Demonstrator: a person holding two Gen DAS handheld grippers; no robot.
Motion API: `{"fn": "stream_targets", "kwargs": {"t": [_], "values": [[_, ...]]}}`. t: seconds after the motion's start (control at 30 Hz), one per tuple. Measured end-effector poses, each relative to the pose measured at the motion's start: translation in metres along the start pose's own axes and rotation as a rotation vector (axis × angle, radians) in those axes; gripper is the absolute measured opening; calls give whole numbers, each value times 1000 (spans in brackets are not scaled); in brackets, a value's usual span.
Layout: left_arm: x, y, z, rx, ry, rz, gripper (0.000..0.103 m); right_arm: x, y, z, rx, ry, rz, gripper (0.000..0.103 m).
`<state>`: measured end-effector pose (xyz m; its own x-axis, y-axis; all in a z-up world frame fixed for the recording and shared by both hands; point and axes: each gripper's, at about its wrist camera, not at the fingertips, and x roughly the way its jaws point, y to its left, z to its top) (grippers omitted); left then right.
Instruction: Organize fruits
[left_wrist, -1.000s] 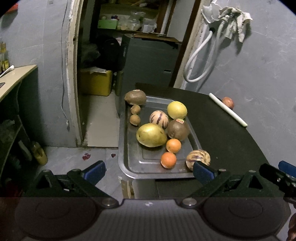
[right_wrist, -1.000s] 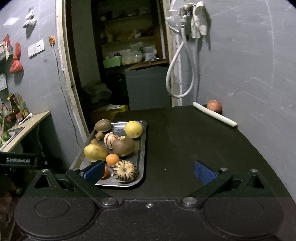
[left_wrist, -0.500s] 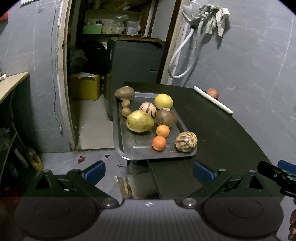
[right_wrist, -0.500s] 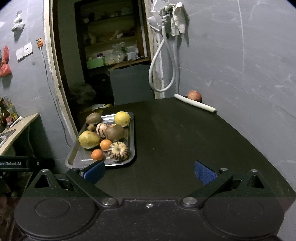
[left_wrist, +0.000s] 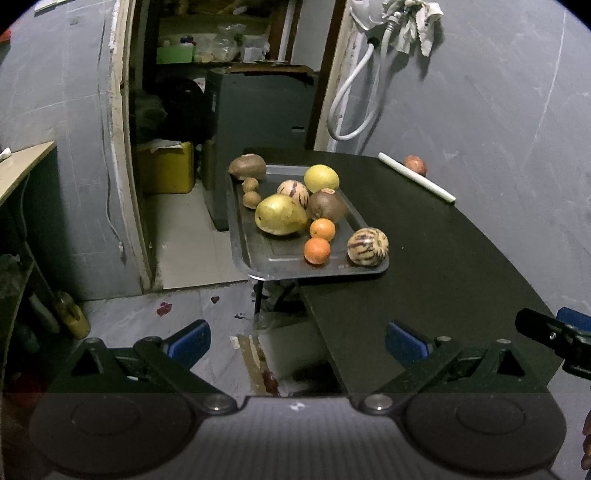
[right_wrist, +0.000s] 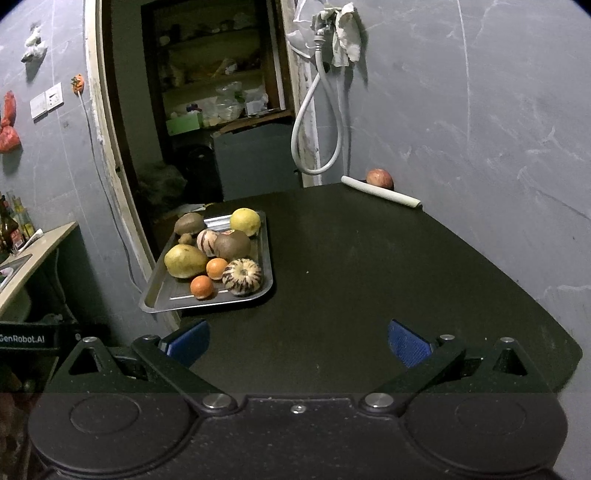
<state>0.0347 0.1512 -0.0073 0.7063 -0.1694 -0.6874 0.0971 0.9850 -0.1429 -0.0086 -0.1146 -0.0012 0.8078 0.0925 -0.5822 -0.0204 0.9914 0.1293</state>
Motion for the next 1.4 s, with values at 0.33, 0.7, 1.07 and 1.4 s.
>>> {"fn": "stream_targets", "kwargs": {"t": [0.33, 0.7, 1.07, 1.4], "values": [[-2, 3, -7, 17, 13, -5, 102, 0, 7, -6, 4, 20, 0, 102], [-3, 9, -12, 17, 20, -9, 102, -2, 11, -11, -2, 34, -6, 102], [-4, 6, -19, 34, 34, -15, 102, -7, 7, -15, 5, 48, -12, 102], [-4, 4, -24, 38, 48, -19, 102, -9, 4, -19, 7, 63, -8, 102]]}}
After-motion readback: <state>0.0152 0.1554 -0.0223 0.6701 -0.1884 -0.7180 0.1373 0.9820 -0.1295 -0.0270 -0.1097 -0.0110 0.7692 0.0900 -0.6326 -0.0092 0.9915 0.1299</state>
